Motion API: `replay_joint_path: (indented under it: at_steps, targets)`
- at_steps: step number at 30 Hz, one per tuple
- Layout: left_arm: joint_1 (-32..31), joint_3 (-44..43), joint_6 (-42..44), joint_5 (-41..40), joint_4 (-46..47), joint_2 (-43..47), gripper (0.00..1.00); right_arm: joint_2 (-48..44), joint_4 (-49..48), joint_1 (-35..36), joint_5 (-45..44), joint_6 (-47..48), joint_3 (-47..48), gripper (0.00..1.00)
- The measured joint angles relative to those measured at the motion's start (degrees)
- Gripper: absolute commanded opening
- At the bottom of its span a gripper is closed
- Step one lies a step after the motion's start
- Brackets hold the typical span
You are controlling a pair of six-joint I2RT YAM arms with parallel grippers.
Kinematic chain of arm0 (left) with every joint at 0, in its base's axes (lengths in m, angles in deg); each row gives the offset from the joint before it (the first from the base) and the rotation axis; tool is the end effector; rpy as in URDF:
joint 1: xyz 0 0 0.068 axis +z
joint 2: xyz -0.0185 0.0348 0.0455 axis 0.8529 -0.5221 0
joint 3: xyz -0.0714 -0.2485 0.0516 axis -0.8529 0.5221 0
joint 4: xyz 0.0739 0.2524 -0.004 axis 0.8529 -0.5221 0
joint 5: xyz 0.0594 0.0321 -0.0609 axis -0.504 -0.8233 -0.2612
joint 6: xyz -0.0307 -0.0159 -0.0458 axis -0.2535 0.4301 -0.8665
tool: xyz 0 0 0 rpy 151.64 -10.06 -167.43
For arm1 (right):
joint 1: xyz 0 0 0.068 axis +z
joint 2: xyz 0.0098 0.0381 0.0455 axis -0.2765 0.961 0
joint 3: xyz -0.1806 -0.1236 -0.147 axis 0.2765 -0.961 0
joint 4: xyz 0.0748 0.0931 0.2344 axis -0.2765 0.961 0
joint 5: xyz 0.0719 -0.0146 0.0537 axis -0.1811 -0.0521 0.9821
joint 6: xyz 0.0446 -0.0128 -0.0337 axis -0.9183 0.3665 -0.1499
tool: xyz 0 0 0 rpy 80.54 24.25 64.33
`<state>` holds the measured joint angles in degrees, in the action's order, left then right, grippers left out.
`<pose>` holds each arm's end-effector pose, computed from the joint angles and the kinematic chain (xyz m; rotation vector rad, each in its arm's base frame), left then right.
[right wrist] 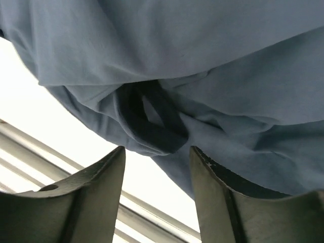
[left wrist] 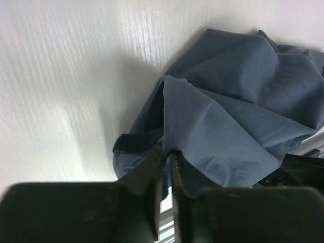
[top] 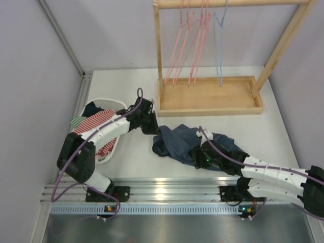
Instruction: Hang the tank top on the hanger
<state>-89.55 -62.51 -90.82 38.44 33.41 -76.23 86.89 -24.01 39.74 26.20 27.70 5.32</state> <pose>0.2709 -0.1731 0.2104 -0.0908 2.6725 -0.7155 0.1112 0.1495 0.1679 -0.4260 2.3855 0.4902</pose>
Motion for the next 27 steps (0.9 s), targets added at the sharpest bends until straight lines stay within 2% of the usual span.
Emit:
replay_joint_path:
  at_steps: [2, 3, 5, 8, 12, 13, 16, 21, 27]
  targets:
    - [-0.1, 0.5, 0.3, 0.7, -0.2, 0.0, 0.32, 3.4, -0.4, 1.9, -1.9, -0.5, 0.7, 0.51]
    - [-0.1, 0.6, 0.6, 1.0, -0.2, 0.2, 0.44, 4.9, -0.4, 2.6, -2.7, -0.8, 1.2, 0.50]
    - [-0.1, 0.8, 1.3, 1.4, -0.4, 1.2, 0.57, 7.1, -0.4, 3.6, -4.5, -1.4, 2.4, 0.49]
    - [-0.1, 1.5, 2.1, 1.0, -1.8, 5.0, 0.65, 7.4, -0.5, 4.5, -6.6, -2.1, 3.5, 0.45]
    - [-0.2, 3.0, 3.1, -2.0, -5.6, 12.9, 0.66, 7.4, -1.2, 4.6, -8.0, -2.5, 4.2, 0.28]
    - [-0.1, 4.1, 3.1, -3.0, -6.2, 15.2, 0.66, 7.5, -1.2, 4.7, -8.2, -2.7, 4.2, 0.29]
    - [-0.1, 9.4, 2.3, -5.0, -7.6, 22.4, 0.68, 8.0, -1.3, 5.4, -8.3, -3.2, 4.6, 0.46]
    - [-0.1, 21.0, -0.3, -5.3, -7.5, 31.1, 0.68, 7.3, -1.3, 8.0, -8.4, -3.1, 5.3, 0.48]
    - [-0.1, 29.2, -1.5, -2.3, 1.3, 27.8, 0.70, 8.1, 0.1, 9.7, -10.1, -3.5, 5.3, 0.48]
